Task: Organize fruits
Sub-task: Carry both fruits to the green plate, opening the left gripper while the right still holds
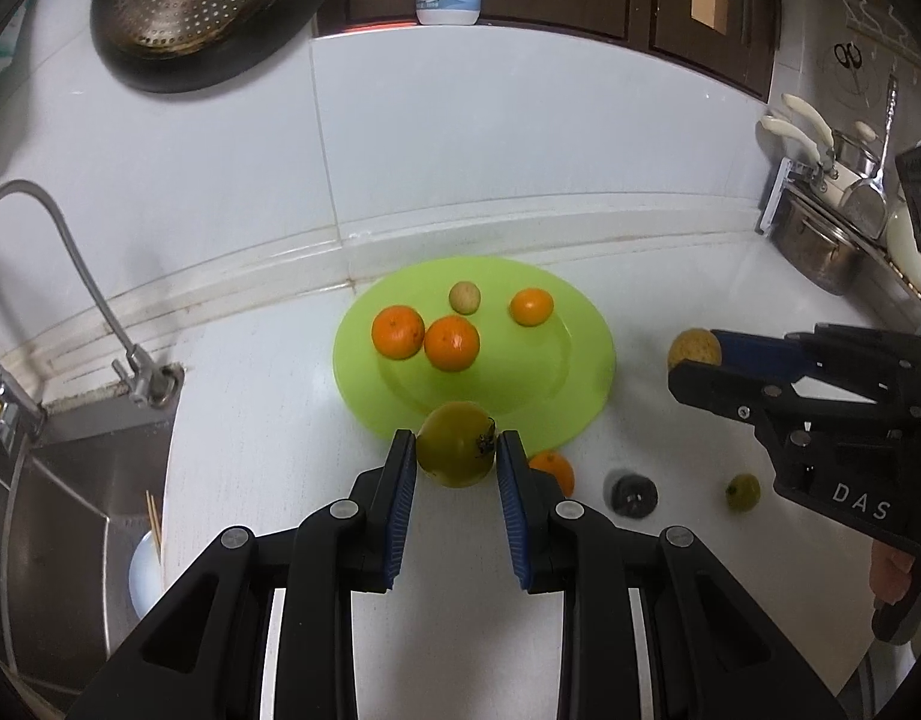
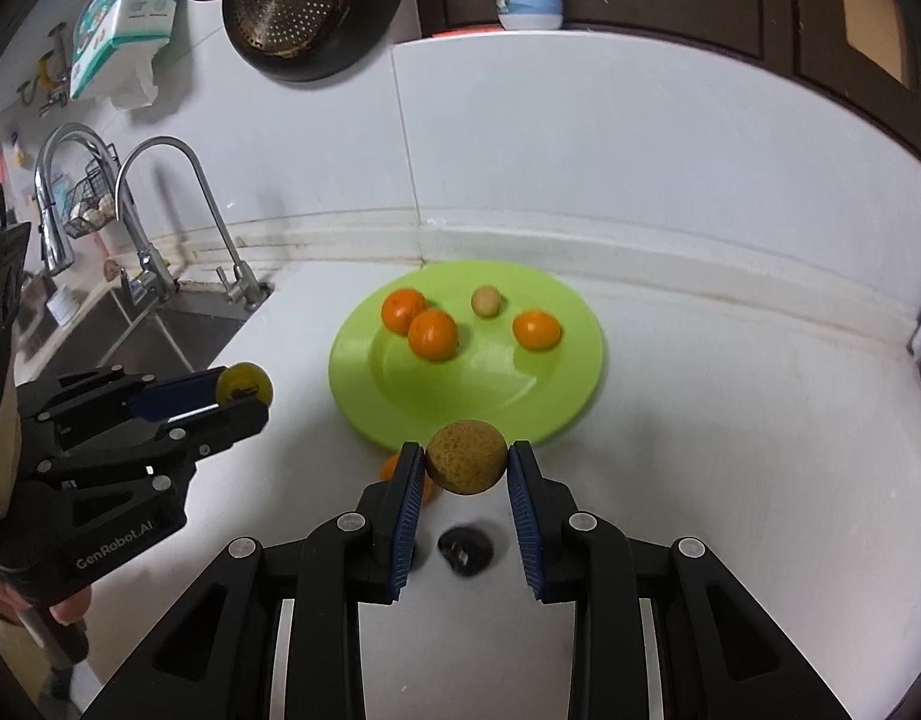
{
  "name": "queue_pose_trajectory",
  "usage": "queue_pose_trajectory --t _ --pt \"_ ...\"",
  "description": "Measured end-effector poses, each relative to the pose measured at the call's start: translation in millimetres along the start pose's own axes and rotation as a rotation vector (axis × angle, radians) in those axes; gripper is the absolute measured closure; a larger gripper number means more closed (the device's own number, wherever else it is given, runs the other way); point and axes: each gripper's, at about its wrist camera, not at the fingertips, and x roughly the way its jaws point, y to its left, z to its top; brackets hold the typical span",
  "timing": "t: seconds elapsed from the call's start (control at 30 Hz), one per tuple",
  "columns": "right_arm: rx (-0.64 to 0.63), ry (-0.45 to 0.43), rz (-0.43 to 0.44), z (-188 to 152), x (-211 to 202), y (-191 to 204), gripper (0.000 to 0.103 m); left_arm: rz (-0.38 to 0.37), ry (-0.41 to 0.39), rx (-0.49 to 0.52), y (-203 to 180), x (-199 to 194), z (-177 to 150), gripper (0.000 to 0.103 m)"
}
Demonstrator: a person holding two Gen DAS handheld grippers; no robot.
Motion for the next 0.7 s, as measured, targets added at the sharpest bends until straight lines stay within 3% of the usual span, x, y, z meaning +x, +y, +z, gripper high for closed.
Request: queue_pose_trajectory --t 0.3,0.7 --pt "-0.048 -0.003 0.035 30.5 18.4 -5.0 0.073 -0.030 0.009 -0.001 0.9 25.3 19.9 0.075" --pt "-0.079 0.079 0.063 49.9 71.6 -23.2 0.073 -0.071 0.055 -0.008 0.3 74.0 38.3 0.075"
